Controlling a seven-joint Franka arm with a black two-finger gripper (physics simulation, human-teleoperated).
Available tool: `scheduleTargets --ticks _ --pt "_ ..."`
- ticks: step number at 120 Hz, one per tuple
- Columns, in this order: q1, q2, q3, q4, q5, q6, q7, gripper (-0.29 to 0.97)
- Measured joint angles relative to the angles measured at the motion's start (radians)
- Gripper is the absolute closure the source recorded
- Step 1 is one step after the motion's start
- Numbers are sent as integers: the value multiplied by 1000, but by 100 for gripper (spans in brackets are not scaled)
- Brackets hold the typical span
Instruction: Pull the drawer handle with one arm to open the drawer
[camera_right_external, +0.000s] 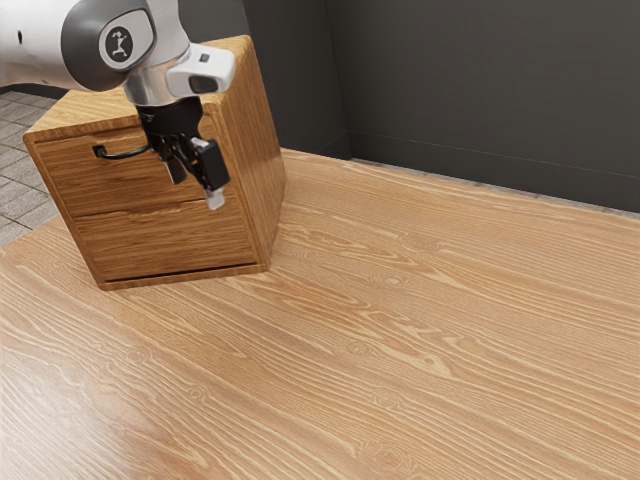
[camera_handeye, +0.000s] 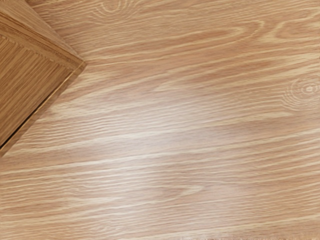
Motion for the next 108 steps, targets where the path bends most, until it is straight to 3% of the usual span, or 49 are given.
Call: scheduleTargets --ticks 16,24,49,82,98,108 --pt "3 -1 0 4 -4 -2 36 0" --pt "-8 -61 -6 90 -12 -5 52 0" --pt "-136 -96 -6 169 -100 1 91 0" --pt "-66 -66 16 120 -187 4 130 0" --pt "-136 -353 16 -295 -188 -4 142 0" --pt "-258 -526 25 -528 -100 11 147 0"
